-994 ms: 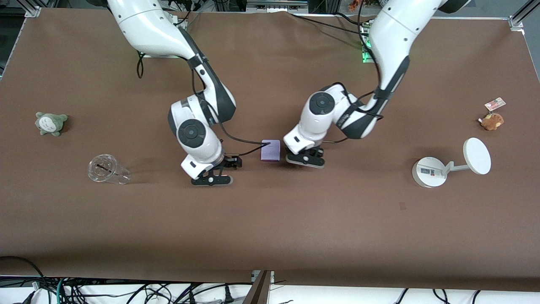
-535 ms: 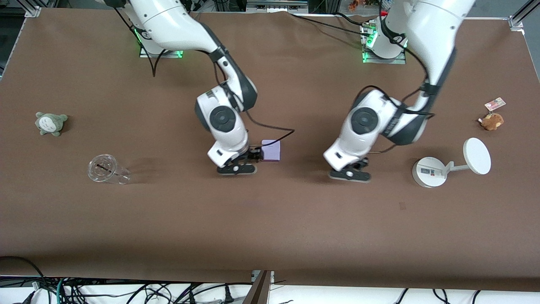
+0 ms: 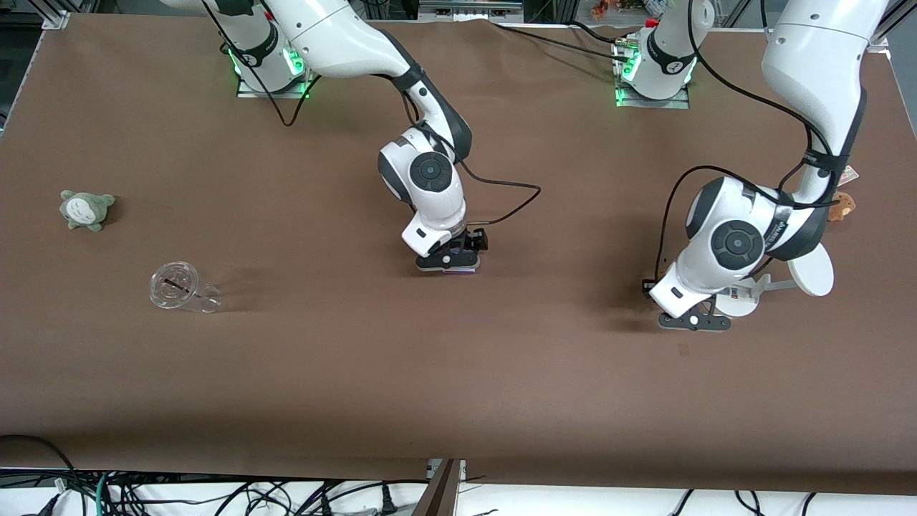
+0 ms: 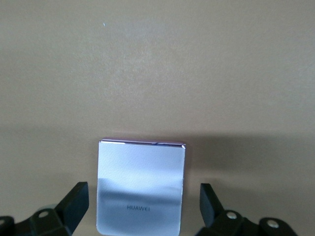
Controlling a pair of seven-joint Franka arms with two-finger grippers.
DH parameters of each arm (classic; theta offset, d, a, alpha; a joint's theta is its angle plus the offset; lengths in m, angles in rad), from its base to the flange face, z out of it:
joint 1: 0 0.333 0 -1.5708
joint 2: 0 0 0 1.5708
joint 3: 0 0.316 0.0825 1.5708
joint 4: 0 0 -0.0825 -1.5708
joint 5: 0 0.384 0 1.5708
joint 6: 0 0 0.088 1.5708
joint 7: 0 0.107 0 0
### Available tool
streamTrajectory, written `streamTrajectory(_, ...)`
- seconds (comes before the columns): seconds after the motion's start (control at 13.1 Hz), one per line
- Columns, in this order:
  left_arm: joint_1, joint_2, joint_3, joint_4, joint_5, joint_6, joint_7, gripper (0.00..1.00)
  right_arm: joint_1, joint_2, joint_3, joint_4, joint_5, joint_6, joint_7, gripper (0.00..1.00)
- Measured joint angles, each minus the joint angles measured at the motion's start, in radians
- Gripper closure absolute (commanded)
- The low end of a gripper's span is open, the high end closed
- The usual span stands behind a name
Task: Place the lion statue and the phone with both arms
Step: 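Carry the lion beside the white lamp with the left gripper and release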
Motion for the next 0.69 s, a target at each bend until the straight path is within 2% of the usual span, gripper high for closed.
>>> streamTrajectory(0.15,0.036,0.015,0.0,-0.062,0.001,0.107,0.014,0.85,0.003,0.008,0.0,0.0,0.0,0.005,0.0,0.0)
streamTrajectory(0.23,0.062,0.021,0.0,-0.081,0.001,0.135,0.056,0.76,0.004,0.012,0.0,0.0,0.0,0.011,0.0,0.0)
streamTrajectory(0.31,0.089,0.023,0.0,-0.089,0.001,0.146,0.102,0.32,0.006,0.015,0.0,0.0,0.0,0.017,0.0,0.0)
streamTrajectory(0.38,0.109,0.023,0.0,-0.091,0.001,0.148,0.128,0.0,0.008,0.017,0.0,0.0,0.0,0.021,0.0,0.0)
streamTrajectory(0.69,0.117,0.017,-0.024,-0.089,0.001,0.151,0.141,0.0,0.016,0.029,0.0,0.0,0.0,0.028,0.0,0.0)
